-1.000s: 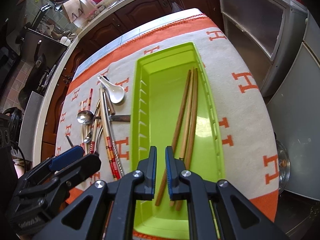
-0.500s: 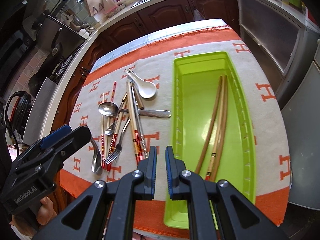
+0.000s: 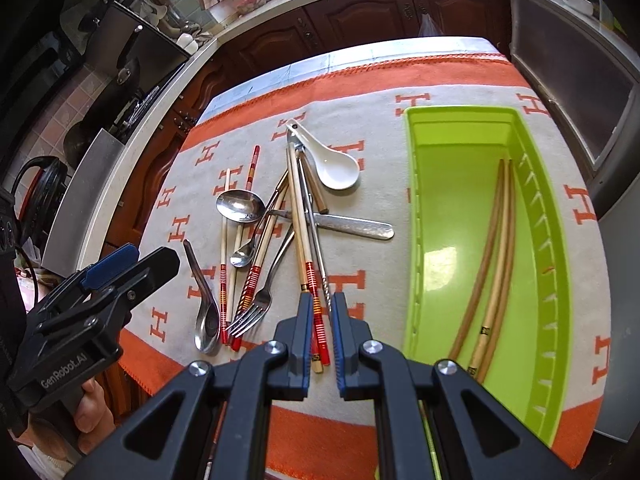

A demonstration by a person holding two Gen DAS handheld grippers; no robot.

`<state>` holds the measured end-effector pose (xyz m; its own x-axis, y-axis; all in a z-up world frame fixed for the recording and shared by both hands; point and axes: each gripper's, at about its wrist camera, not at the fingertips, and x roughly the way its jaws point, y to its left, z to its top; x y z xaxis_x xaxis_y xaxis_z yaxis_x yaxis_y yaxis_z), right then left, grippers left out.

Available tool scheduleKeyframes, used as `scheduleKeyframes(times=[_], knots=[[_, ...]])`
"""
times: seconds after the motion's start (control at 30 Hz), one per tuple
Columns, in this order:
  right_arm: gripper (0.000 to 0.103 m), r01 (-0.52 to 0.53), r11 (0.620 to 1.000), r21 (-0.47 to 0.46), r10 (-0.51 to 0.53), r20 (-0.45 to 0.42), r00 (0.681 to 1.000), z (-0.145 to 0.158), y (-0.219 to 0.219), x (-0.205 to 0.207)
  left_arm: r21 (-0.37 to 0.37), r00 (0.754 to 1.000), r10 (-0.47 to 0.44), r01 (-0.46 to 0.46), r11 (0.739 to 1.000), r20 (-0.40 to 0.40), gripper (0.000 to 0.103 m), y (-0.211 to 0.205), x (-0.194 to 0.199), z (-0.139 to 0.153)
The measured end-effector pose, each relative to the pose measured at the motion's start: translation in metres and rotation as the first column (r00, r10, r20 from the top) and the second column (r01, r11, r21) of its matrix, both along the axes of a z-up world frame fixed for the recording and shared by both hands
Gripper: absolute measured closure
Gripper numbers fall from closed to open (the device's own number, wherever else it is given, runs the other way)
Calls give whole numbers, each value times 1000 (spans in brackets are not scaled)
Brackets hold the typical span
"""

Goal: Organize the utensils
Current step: 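Close the right tool on a silver metal chopstick in the pile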

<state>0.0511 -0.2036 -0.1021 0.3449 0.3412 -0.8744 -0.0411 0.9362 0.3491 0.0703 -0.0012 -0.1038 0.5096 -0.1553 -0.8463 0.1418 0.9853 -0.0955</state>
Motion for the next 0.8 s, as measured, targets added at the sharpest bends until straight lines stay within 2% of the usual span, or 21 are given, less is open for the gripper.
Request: scheduleKeyframes(times=[0.2, 0.53, 0.8], knots=[[94, -43, 998, -37, 42, -20, 999, -18, 17, 19, -5, 1000, 9, -9, 1000, -30, 27, 10, 8, -17], [94, -162, 972, -169, 151, -76, 986, -55, 47, 44, -20, 998, -4, 3, 1000, -59, 27, 12, 22, -35], [94, -192, 960, -206, 176, -96, 980, -62, 49, 47, -30, 997, -13, 11, 999, -72, 27, 8, 29, -41]])
